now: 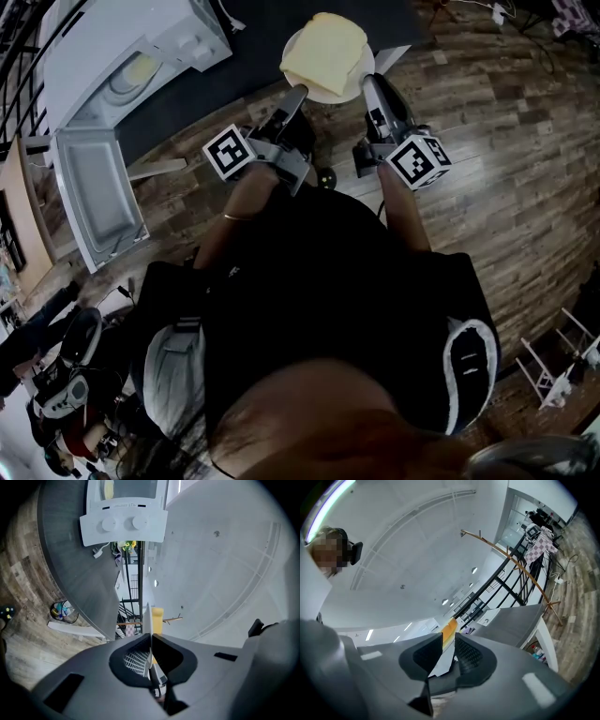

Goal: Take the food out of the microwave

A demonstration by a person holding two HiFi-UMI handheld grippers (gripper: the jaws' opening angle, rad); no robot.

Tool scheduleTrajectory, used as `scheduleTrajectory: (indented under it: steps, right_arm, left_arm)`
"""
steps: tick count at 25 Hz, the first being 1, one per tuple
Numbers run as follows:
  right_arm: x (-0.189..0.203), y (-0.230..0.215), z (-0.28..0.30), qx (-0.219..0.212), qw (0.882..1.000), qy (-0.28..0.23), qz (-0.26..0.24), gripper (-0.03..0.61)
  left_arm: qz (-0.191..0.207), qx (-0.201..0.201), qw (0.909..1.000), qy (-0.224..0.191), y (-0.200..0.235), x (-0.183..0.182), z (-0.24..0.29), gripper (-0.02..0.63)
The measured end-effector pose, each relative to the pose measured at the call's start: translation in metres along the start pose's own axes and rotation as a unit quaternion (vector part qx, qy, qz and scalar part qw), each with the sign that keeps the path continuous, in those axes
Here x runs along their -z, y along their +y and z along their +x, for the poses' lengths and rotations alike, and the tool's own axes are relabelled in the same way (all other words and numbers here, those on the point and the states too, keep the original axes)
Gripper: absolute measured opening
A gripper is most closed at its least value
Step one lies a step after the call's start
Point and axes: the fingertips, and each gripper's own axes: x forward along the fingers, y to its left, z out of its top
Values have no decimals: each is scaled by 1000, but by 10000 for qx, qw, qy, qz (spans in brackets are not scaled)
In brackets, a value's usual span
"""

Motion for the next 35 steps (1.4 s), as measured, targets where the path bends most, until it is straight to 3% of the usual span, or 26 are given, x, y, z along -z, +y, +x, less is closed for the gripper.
scheduleTrajectory:
  steps: [35]
  right_arm:
    - [-15,-54,141,-293,9968,745,-40,48]
  left_arm:
    - [-35,-228,9970,-744,34,-105,74,15]
